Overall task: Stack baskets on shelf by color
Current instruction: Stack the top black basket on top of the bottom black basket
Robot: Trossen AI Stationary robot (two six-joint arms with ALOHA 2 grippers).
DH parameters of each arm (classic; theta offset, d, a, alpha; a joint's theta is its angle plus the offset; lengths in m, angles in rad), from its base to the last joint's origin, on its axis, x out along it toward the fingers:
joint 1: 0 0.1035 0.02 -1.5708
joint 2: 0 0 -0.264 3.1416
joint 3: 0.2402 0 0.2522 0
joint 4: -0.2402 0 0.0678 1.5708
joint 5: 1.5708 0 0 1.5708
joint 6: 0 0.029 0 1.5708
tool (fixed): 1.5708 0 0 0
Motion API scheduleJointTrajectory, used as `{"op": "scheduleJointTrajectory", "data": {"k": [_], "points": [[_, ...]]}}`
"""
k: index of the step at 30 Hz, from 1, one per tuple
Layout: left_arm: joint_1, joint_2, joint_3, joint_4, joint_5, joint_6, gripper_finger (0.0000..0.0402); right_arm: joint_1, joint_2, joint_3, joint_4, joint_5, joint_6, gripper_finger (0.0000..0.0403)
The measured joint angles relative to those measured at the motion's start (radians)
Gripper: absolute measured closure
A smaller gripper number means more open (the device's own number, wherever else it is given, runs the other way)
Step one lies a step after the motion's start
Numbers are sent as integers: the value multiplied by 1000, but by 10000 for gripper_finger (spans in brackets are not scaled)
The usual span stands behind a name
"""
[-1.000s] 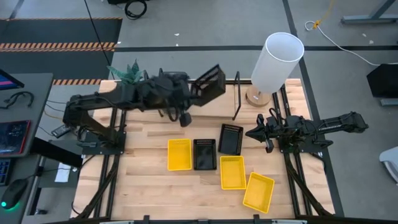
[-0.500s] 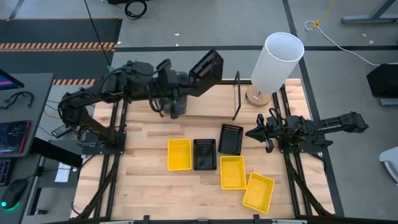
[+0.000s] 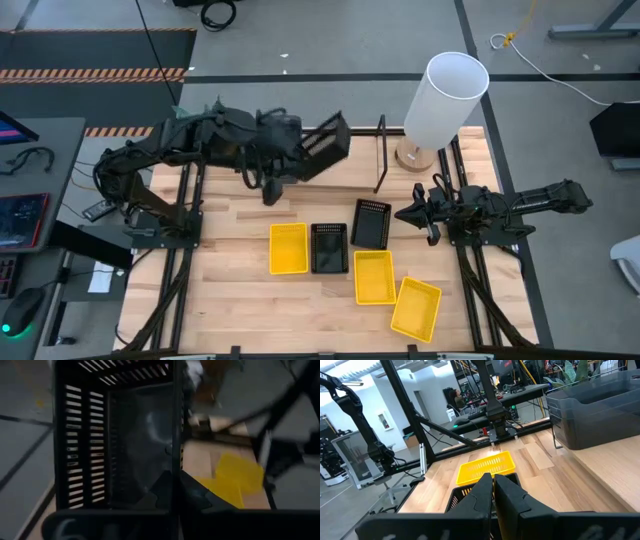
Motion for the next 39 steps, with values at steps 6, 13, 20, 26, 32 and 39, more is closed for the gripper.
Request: {"op": "scheduleJointTrajectory", "data": {"k": [6,13,20,26,32,39], "points": [[-50,10,0,-130,13,218,388,0,0,0,0,0,0,378],[-110,77,-1,-258,-62,594,380,0,2,0,4,0,0,378],[-112,156,-1,-275,-79,826,389,0,2,0,5,0,0,378],[-112,218,-1,-279,-82,1088,385,0,2,0,5,0,0,378],[-106,280,-6,-296,14,1229,389,0,2,0,5,0,0,378],[-106,290,-107,-204,34,1336,389,0,2,0,5,0,0,378]]}}
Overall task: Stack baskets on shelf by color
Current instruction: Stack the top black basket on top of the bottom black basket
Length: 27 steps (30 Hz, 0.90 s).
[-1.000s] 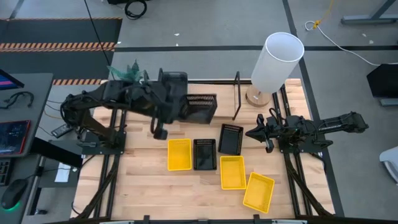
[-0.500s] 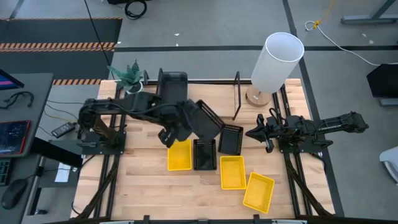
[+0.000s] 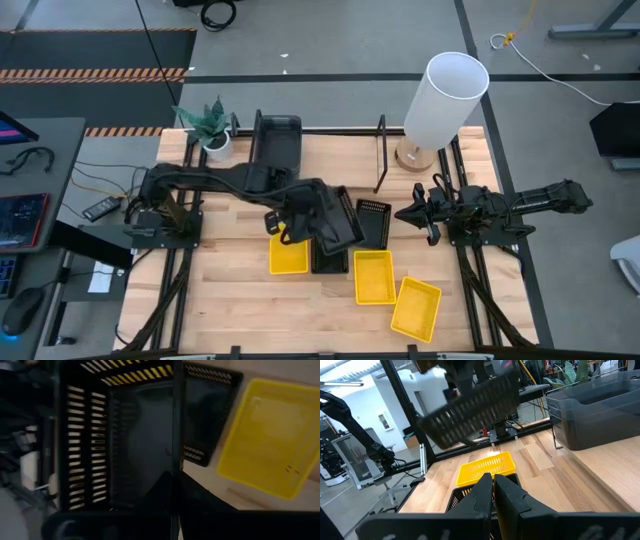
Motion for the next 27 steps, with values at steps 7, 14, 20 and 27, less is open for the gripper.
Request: {"op": "scheduleJointTrajectory", "data": {"k": [7,14,20,27], "points": [[-9,-1,-142,93,-2,44,389,0,0,0,0,0,0,378],[-7,-2,-225,211,6,45,389,0,0,0,0,0,0,378],[-14,-3,-297,247,23,41,389,0,0,0,0,0,0,378],[-20,-3,-359,298,24,43,389,0,0,0,0,0,0,378]]}}
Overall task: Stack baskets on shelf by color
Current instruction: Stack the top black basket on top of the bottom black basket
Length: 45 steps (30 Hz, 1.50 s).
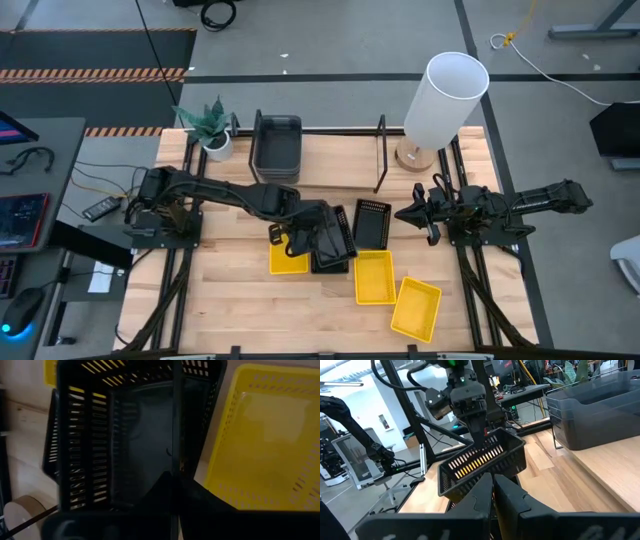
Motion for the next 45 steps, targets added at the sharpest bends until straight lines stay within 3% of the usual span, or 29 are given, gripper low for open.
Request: {"op": "scheduleJointTrajectory", "data": {"k": [16,36,45], "points": [[-28,0,-118,108,-11,31,389,0,0,0,0,0,0,378],[-21,0,-123,123,17,73,389,0,0,0,0,0,0,378],[-42,0,-215,204,4,68,389,0,0,0,0,0,0,378]]}}
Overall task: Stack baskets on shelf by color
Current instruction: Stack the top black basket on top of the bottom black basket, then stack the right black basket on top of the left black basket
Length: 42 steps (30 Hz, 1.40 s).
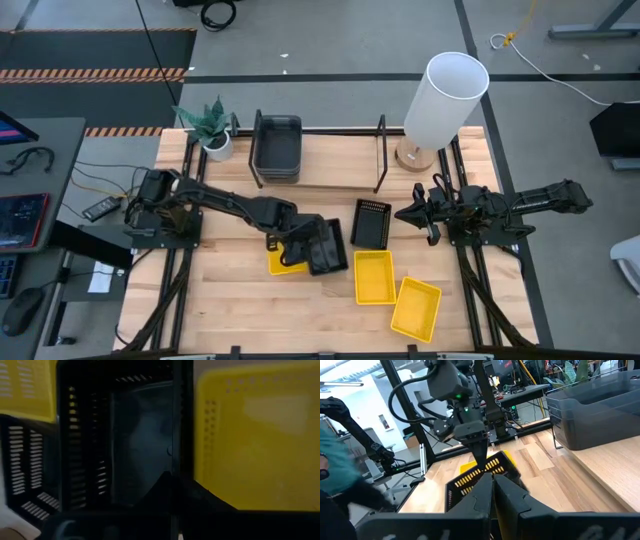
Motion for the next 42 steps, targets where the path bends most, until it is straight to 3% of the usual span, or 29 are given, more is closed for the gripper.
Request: {"op": "scheduleJointTrajectory", "data": {"k": [4,11,17,23,30,36,42], "points": [[-4,0,-3,27,8,-43,386,0,0,0,0,0,0,378],[12,0,-4,23,47,-143,326,0,0,0,0,0,0,378],[17,0,-4,23,68,-147,298,0,0,0,0,0,0,378],[29,-1,-4,55,70,-152,299,0,0,0,0,0,0,378],[57,-14,-4,228,69,-246,316,0,0,0,0,0,0,378],[91,-8,-4,472,69,-577,329,0,0,0,0,0,0,378],[143,9,-3,691,69,-1172,347,0,0,0,0,0,0,378]]}}
